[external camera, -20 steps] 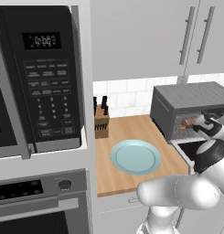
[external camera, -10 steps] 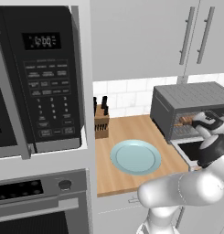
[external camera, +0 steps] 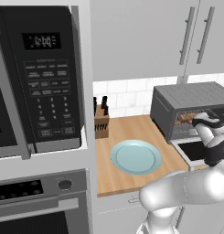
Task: Pick up the kebab skewer and baguette bread, and place them inside the toaster oven. Close the toaster oven door and start by setting the timer.
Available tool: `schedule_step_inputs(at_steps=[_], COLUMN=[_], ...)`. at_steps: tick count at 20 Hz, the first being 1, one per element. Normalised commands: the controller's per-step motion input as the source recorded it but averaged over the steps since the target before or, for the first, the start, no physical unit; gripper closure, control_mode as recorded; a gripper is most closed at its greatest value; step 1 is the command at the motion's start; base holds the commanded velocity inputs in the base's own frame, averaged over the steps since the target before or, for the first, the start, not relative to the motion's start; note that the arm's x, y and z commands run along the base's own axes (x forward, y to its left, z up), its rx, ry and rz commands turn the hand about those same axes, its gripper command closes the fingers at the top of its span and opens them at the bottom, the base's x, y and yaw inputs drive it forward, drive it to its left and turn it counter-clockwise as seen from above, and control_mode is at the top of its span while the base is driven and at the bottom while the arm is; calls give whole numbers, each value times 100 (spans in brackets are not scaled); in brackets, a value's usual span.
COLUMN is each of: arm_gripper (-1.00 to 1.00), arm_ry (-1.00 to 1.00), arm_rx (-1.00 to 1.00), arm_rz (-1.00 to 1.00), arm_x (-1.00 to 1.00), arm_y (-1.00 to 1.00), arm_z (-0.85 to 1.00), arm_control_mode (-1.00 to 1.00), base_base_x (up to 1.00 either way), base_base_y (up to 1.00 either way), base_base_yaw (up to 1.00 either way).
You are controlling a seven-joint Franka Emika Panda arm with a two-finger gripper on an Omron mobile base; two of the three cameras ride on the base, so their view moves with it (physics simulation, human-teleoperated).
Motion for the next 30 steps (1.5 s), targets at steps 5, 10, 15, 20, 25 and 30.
schedule_step_inputs(at_steps=[5,10,15,20,25,30], arm_gripper=[-100,-100,-100,-100,-100,-100], arm_ry=[-4,0,0,0,0,0], arm_rx=[0,0,3,2,1,0], arm_rz=[1,0,0,0,0,0], arm_x=[12,19,26,27,27,27], arm_y=[0,0,0,0,0,0], arm_z=[-18,-5,7,7,0,0], arm_control_mode=[-100,-100,-100,-100,-100,-100], base_base_x=[0,0,0,0,0,0], base_base_y=[0,0,0,0,0,0], base_base_yaw=[0,0,0,0,0,0])
